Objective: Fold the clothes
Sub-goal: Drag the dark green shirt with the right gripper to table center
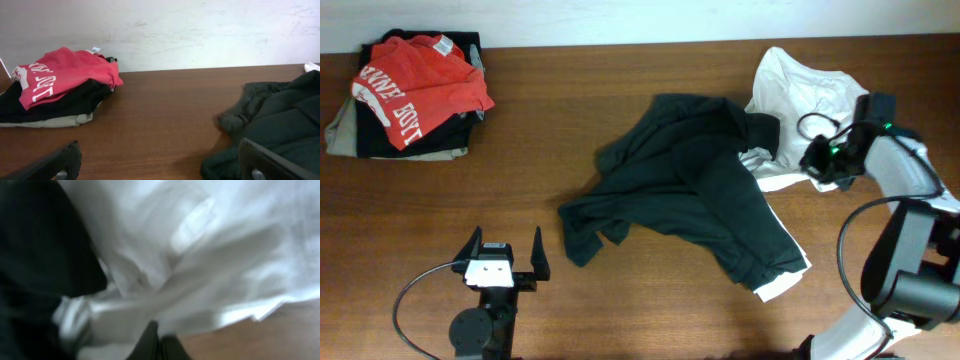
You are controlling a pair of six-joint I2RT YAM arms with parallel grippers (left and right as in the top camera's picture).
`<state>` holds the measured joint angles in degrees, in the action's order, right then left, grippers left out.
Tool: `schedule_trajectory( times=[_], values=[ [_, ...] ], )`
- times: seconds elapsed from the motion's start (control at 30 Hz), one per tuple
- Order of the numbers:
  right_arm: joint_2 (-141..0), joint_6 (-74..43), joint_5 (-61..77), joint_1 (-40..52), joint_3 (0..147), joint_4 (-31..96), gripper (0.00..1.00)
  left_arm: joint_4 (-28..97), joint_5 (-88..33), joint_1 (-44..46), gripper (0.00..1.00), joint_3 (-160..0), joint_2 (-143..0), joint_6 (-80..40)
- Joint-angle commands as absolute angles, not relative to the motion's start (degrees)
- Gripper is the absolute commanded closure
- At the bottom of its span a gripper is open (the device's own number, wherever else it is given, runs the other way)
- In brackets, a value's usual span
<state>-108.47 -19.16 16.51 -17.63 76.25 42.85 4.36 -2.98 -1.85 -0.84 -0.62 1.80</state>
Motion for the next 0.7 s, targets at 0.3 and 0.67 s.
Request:
schedule_trajectory(
  times=[0.3,0.67],
  values=[
    [-105.3,-13.7,1.9,-35.5,147.5,70.3,0.96,4.4,-3.4,-2.2,0.01,-0.5,-0.4,2.7],
    [-104.4,-16.1,20.1,-36.8,134.3,75.5,0.01,4.4,-3.4,-2.2,0.01,-0.5,-0.4,2.7]
  ],
)
